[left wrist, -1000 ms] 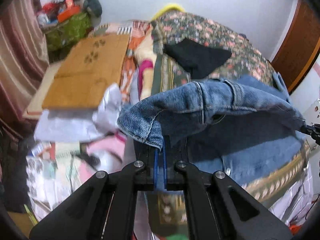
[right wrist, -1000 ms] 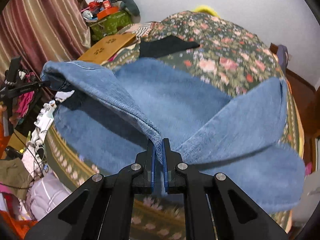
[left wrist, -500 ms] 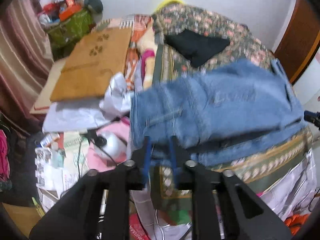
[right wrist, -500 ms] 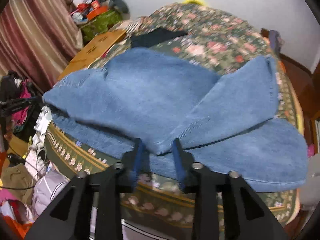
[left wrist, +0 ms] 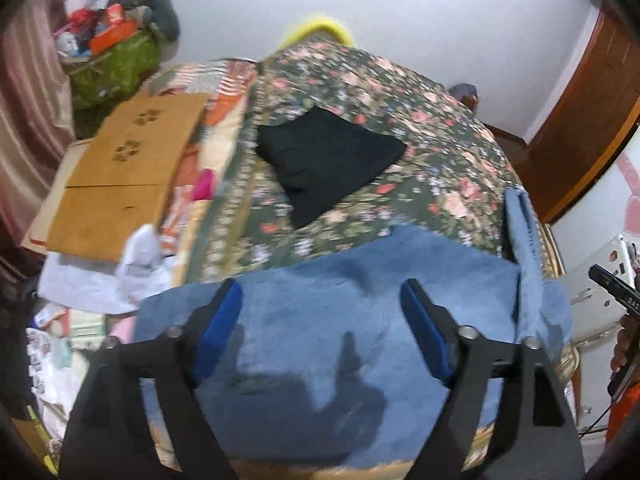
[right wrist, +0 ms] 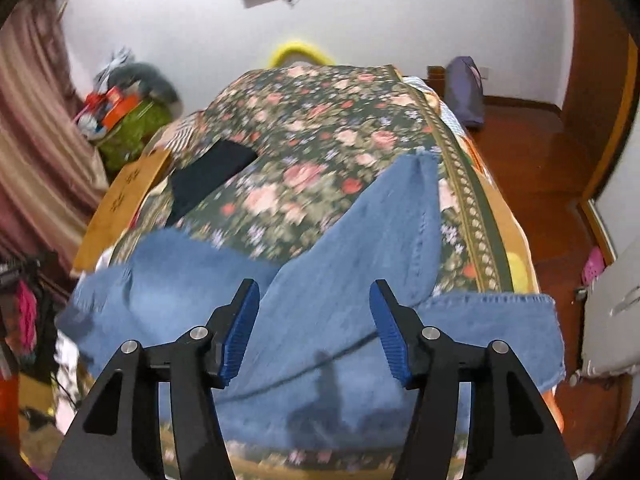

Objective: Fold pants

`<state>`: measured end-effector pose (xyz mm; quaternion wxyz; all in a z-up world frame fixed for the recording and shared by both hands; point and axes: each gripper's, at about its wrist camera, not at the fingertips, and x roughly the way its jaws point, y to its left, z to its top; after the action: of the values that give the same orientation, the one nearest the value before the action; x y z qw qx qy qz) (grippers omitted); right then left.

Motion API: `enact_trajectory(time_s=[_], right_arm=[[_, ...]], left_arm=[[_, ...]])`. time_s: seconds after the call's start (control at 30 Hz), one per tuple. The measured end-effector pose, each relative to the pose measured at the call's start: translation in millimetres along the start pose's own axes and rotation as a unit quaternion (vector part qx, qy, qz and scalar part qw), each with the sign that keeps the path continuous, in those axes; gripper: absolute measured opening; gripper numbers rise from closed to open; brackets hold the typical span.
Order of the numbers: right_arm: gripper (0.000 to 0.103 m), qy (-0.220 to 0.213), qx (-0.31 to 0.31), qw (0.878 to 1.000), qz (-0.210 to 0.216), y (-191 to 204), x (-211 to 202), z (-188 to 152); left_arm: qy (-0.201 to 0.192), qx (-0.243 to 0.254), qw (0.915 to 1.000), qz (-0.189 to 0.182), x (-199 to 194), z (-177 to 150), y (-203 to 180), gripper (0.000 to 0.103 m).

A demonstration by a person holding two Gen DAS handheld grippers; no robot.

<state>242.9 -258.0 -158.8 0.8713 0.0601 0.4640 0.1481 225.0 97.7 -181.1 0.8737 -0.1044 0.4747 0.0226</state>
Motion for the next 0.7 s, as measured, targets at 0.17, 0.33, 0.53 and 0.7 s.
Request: enact_trajectory(time_s=[0.17, 0.33, 0.53, 0.7], right_arm=[[0.054, 0.015, 0.006, 1.0, -0.017, -19.5, 34.3, 30.0], [0.054, 0.043, 0.008, 0.999, -0.02, -30.1, 88.2, 54.6], [0.054, 0.096, -0.007, 0.995, -0.02, -33.2, 168.6, 73.3], [0.045, 0.136, 0.003, 0.991, -0.018, -44.8, 208.8, 57.8]], left_arm=[[0.031, 0.026, 0.9991, 0.01, 45.9, 25.0, -39.9, 0.084], [0.071, 0.03, 0.997, 0.004, 93.7, 37.0, -58.7, 0.084], [0.111, 0.044, 0.9928, 0.0, 137.2, 37.8, -73.4, 0.084], [0.125, 0.04, 0.9913, -0.009, 151.5, 33.2, -77.4, 0.084]])
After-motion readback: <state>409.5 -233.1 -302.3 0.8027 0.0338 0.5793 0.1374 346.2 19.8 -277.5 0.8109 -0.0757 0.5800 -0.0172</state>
